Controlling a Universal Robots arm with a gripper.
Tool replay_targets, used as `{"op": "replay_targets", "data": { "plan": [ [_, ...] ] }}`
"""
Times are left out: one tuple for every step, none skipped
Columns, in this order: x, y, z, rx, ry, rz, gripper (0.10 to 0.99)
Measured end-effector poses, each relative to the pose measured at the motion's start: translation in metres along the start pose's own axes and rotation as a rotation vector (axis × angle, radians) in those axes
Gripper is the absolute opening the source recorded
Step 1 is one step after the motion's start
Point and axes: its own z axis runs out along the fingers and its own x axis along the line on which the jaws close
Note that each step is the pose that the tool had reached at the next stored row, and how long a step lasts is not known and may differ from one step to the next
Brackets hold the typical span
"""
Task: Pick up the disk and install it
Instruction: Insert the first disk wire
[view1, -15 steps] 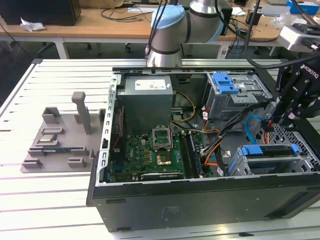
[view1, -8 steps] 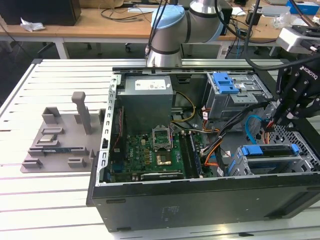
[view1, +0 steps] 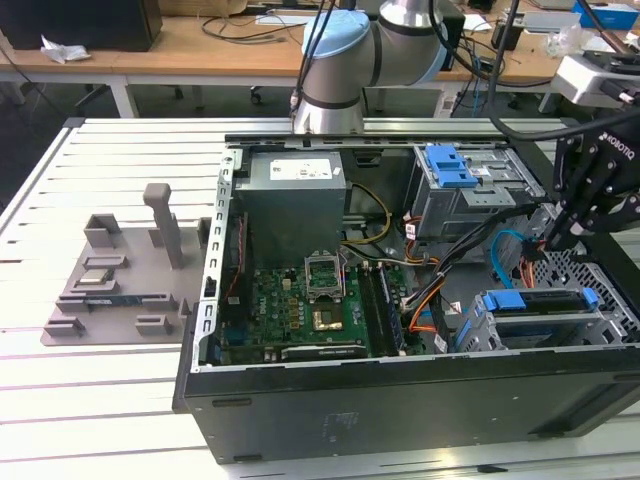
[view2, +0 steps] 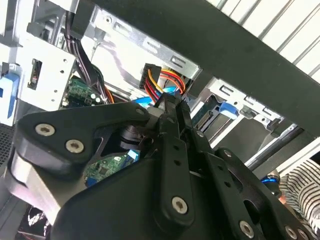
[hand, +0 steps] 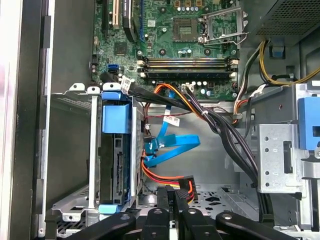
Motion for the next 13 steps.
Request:
{"op": "replay_targets", "data": {
  "plan": [
    [0.0037,0.0037,0.0006,0.000,-0.0001,0.000,0.169],
    [0.0063,0.0051,0.0009,0.000,-0.0007,0.000,0.169],
    [0.0110,0.0064,0.0016,0.000,-0.0031,0.000,0.169],
    [0.0186,0.0072,0.0025,0.000,-0.0076,0.000,0.169],
    [0.0238,0.0074,0.0029,0.000,-0.0100,-0.001,0.169],
    [0.0288,0.0075,0.0034,0.000,-0.0106,-0.001,0.169],
    [0.0367,0.0075,0.0039,0.000,-0.0105,-0.001,0.169],
    [0.0418,0.0076,0.0043,0.000,-0.0107,-0.001,0.169],
    [0.0472,0.0077,0.0049,0.000,-0.0109,-0.001,0.169],
    [0.0489,0.0078,0.0056,0.000,-0.0128,-0.001,0.169],
    [0.0501,0.0077,0.0063,0.000,-0.0147,-0.001,0.169],
    [0.0507,0.0075,0.0085,0.000,-0.0155,-0.001,0.169],
    [0.0506,0.0074,0.0108,0.000,-0.0154,-0.001,0.169]
  ]
}}
